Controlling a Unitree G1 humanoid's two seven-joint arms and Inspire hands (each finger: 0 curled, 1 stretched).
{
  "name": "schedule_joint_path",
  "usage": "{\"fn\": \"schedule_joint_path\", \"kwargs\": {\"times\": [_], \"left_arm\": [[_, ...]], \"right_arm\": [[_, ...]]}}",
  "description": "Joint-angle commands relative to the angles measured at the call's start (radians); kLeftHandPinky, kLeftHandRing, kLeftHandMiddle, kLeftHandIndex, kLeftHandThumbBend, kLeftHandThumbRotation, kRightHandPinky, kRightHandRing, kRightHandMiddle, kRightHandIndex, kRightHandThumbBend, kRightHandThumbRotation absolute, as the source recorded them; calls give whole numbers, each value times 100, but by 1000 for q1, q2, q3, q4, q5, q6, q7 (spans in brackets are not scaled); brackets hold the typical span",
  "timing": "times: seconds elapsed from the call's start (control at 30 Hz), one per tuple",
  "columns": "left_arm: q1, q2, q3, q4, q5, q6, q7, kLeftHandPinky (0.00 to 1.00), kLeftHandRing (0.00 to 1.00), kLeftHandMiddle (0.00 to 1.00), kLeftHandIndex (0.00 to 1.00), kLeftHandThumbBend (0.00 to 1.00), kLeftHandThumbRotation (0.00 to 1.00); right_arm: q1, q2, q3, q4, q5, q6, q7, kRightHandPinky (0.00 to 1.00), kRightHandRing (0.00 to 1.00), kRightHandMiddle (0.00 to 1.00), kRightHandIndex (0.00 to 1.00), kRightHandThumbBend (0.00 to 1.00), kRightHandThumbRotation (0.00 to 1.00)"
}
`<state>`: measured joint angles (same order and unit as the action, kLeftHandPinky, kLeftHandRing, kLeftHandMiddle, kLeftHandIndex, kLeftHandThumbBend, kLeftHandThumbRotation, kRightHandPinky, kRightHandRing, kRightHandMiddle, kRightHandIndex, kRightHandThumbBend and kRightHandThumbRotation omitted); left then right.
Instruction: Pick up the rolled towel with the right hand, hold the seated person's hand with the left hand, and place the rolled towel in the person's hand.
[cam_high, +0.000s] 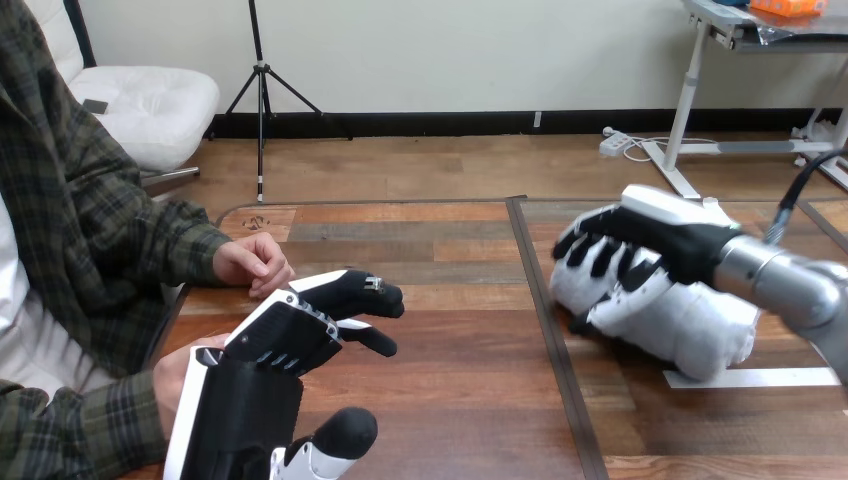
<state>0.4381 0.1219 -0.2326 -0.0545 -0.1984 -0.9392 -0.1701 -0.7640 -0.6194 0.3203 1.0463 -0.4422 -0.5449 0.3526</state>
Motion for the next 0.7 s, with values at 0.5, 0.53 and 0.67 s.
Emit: {"fn": "schedule_joint_path", "kwargs": {"times": [0.5,0.53,0.67], "left_arm": [[-73,-39,-4,-8,-19,4,-17,53,67,68,65,89,58],[-73,-40,-2,-9,-17,7,-16,53,67,68,65,89,58],[-76,-46,3,-6,-7,10,-12,53,67,68,65,90,58]], "right_arm": [[27,-105,-153,-453,120,222,138,84,92,93,94,99,39],[28,-108,-157,-467,121,233,143,84,93,94,95,99,39],[35,-116,-178,-520,130,276,164,85,94,95,96,100,39]]}}
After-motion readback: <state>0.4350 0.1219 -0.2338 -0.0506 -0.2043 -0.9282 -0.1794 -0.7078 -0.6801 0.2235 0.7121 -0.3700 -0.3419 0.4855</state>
